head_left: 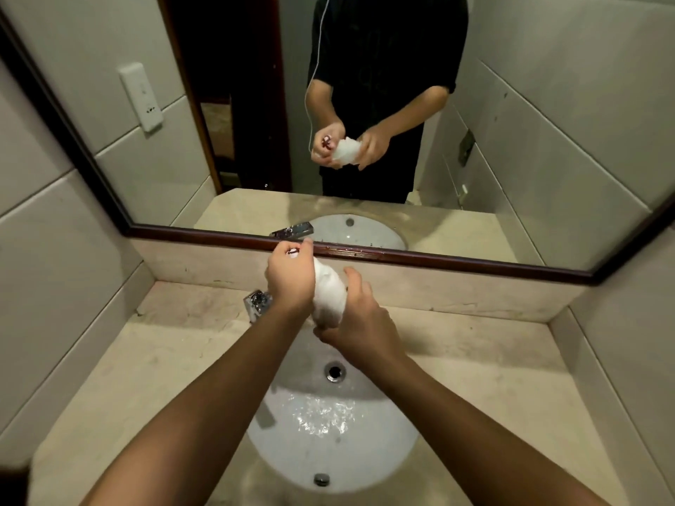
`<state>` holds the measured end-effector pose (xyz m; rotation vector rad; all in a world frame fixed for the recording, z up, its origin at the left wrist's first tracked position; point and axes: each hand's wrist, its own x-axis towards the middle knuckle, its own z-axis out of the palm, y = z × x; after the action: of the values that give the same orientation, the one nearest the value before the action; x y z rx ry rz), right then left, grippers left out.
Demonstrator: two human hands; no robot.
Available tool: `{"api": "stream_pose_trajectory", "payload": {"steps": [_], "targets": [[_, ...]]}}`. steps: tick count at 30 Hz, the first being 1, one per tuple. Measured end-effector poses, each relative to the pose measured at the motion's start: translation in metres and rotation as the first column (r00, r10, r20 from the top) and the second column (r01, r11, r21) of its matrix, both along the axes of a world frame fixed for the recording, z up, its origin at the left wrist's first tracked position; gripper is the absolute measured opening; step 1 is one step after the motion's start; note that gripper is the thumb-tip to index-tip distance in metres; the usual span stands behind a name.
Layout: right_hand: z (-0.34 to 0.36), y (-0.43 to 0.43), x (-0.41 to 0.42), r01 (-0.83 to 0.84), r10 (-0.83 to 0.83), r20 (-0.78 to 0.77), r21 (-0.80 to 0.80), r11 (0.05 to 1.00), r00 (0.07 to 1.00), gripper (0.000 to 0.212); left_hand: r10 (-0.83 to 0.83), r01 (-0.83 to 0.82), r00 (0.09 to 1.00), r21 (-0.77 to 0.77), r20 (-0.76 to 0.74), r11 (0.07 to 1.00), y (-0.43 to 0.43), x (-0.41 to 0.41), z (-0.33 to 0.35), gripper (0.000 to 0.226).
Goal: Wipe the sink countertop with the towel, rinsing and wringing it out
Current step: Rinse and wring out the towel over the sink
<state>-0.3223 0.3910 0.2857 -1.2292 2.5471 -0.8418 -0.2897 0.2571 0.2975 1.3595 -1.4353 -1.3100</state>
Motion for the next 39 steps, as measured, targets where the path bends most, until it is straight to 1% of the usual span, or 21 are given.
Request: {"api": "stream_pose_trajectory", "payload": {"steps": [3,5,6,8,9,10,11,12,14,16,19,21,22,23,25,27,29,32,35,37,39], "targets": [[-0.005,-0.002,0.013,0.057,-0.023,-0.412,0.069,0.996,0.911,0.093,0.037,-0.035,0.999,0.086,-0.024,0.996,0.006,0.000,0.003,0.037],[-0.006,-0.004,0.017,0.109,-0.063,-0.501,0.063,0.992,0.863,0.085,0.030,-0.026,0.999,0.110,-0.036,0.994,0.013,0.000,0.007,0.042],[-0.007,-0.005,0.015,0.127,-0.076,-0.489,0.072,0.989,0.869,0.080,-0.001,0.007,0.999,0.127,-0.050,0.992,0.016,0.001,0.010,0.044],[0.001,-0.001,0.008,0.131,-0.105,-0.281,0.078,0.988,0.954,0.066,-0.163,0.182,0.980,0.181,-0.116,0.967,0.014,0.008,0.019,0.039],[0.009,0.002,0.002,0.113,-0.110,-0.050,0.058,0.992,0.993,0.060,-0.274,0.302,0.949,0.200,-0.157,0.932,0.009,0.014,0.024,0.033],[0.020,0.006,-0.003,0.115,-0.110,0.242,-0.004,0.993,0.964,0.055,-0.377,0.414,0.905,0.208,-0.196,0.886,0.002,0.021,0.031,0.027],[0.031,0.011,-0.009,0.131,-0.076,0.518,-0.071,0.989,0.852,0.052,-0.449,0.499,0.860,0.213,-0.243,0.840,-0.005,0.029,0.039,0.025],[0.041,0.016,-0.015,0.128,-0.009,0.684,-0.123,0.984,0.729,0.049,-0.496,0.560,0.818,0.212,-0.290,0.801,-0.014,0.038,0.046,0.026],[0.059,0.029,-0.026,0.007,0.133,0.776,-0.175,0.985,0.617,0.043,-0.574,0.661,0.730,0.168,-0.372,0.731,-0.032,0.050,0.054,0.036],[0.071,0.041,-0.032,-0.128,0.238,0.854,-0.201,0.971,0.462,0.046,-0.663,0.794,0.558,0.089,-0.498,0.601,-0.043,0.058,0.054,0.062],[0.076,0.045,-0.029,-0.295,0.260,0.951,-0.204,0.933,0.165,0.060,-0.692,0.954,0.142,-0.088,-0.708,0.286,-0.043,0.055,0.054,0.105],[0.072,0.043,-0.025,-0.381,0.351,0.933,-0.296,0.876,0.083,0.063,-0.653,0.969,-0.102,-0.223,-0.751,0.105,-0.030,0.048,0.056,0.122],[0.069,0.042,-0.022,-0.388,0.399,0.915,-0.348,0.853,0.056,0.061,-0.640,0.965,-0.165,-0.258,-0.751,0.054,-0.025,0.045,0.057,0.120],[0.066,0.041,-0.019,-0.368,0.417,0.908,-0.372,0.852,0.046,0.059,-0.651,0.959,-0.182,-0.279,-0.737,0.047,-0.022,0.043,0.058,0.112],[0.060,0.041,-0.012,-0.256,0.405,0.911,-0.374,0.891,0.079,0.058,-0.722,0.957,-0.101,-0.266,-0.685,0.118,-0.021,0.047,0.060,0.082],[0.060,0.041,-0.006,-0.170,0.394,0.907,-0.369,0.914,0.149,0.056,-0.730,0.945,0.032,-0.217,-0.683,0.245,-0.021,0.051,0.058,0.048],[0.064,0.040,0.000,-0.172,0.370,0.901,-0.337,0.926,0.225,0.049,-0.667,0.912,0.203,-0.108,-0.717,0.395,-0.015,0.051,0.059,0.016],[0.059,0.036,0.009,-0.200,0.250,0.881,-0.182,0.963,0.402,0.037,-0.629,0.831,0.438,0.022,-0.643,0.556,-0.003,0.051,0.059,0.018],[0.038,0.026,0.016,-0.122,0.112,0.816,-0.051,0.991,0.568,0.034,-0.599,0.707,0.625,0.037,-0.501,0.707,0.004,0.049,0.047,0.024],[0.021,0.015,0.015,-0.038,0.077,0.788,-0.068,0.997,0.610,0.026,-0.526,0.613,0.718,0.057,-0.456,0.788,0.006,0.041,0.034,0.025],[0.004,0.005,0.015,0.033,0.038,0.792,-0.073,0.997,0.610,0.030,-0.460,0.534,0.788,0.082,-0.410,0.842,0.002,0.032,0.014,0.030]]}}
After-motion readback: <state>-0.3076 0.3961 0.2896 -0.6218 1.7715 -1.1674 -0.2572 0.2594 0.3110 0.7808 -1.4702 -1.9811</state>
